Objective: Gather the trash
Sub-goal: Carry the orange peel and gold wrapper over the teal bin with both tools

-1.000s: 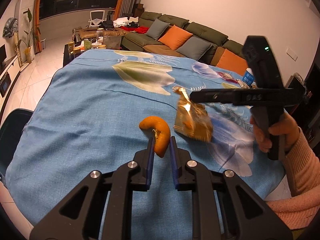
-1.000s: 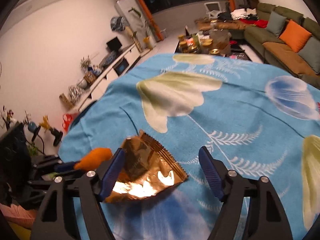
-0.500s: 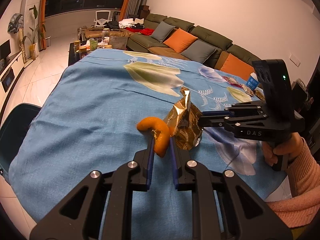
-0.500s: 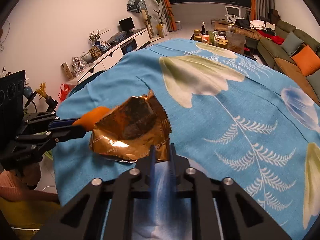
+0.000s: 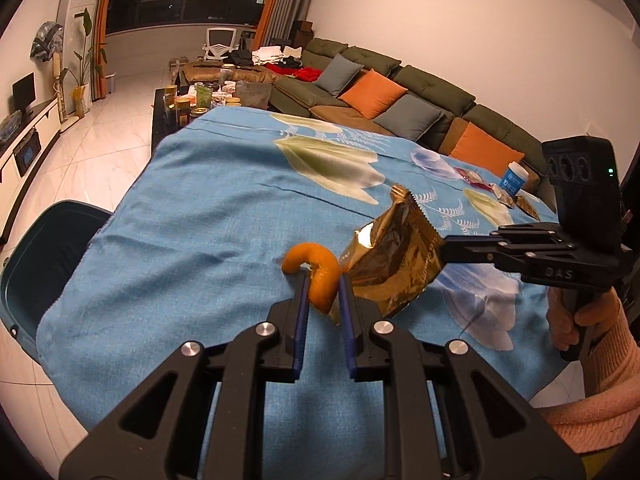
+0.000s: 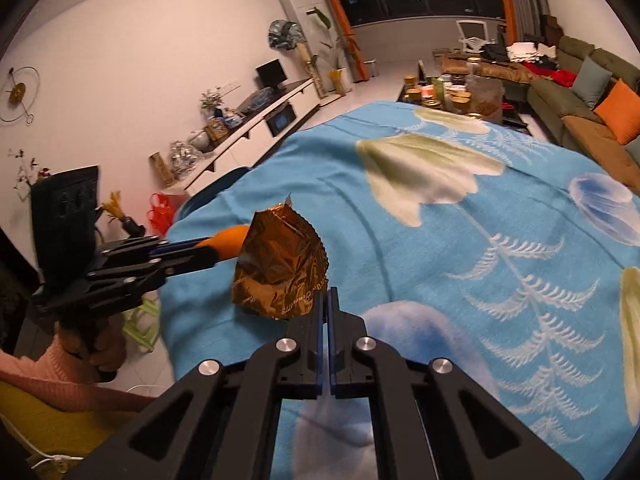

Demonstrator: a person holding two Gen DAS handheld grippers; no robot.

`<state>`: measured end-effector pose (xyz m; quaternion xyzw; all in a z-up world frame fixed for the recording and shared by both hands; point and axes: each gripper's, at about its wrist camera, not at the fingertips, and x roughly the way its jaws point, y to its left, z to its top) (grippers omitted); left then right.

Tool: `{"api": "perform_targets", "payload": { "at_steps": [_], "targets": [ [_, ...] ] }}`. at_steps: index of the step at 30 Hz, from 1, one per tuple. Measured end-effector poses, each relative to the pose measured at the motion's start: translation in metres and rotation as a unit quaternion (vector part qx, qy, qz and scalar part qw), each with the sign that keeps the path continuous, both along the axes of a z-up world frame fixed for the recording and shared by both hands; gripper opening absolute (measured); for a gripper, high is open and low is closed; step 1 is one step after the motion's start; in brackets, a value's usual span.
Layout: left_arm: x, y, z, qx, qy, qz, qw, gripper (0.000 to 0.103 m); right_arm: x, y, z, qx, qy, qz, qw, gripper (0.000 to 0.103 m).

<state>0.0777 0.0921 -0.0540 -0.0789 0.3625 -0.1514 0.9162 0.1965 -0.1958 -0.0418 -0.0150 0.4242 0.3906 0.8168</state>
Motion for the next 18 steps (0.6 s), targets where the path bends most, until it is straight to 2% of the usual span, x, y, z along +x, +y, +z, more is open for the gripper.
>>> {"api": "perform_targets", "payload": {
  "at_steps": [3,5,7,8,11,13,18],
  "targets": [
    [0.001,-0.004,-0.005,0.003,0.005,-0.005,1.0,0.013,-0.008,0.007,-0.003,-0.004,0.009,0.015,1.0,0.008],
    [0.002,-0.008,-0.009,0.007,0.01,-0.006,0.9999,0.013,-0.013,0.014,-0.005,-0.002,0.018,0.029,0.999,0.016],
    [0.003,-0.01,-0.013,0.014,0.015,-0.006,0.9998,0.013,-0.015,0.019,-0.007,-0.011,0.016,0.034,0.999,0.027],
    [0.003,-0.011,-0.015,0.015,0.017,-0.006,0.9997,0.013,-0.014,0.02,-0.008,-0.013,0.018,0.032,0.999,0.039],
    [0.004,-0.013,-0.018,0.015,0.021,-0.007,0.9997,0.013,-0.008,0.019,-0.011,-0.022,0.022,0.018,0.999,0.044],
    [0.006,-0.014,-0.019,0.016,0.022,-0.007,0.9996,0.013,-0.001,0.016,-0.011,-0.023,0.021,0.007,0.999,0.052],
    [0.007,-0.014,-0.022,0.016,0.026,-0.005,0.9995,0.013,0.015,0.022,-0.01,-0.011,0.018,0.002,1.0,0.053]
  ]
}}
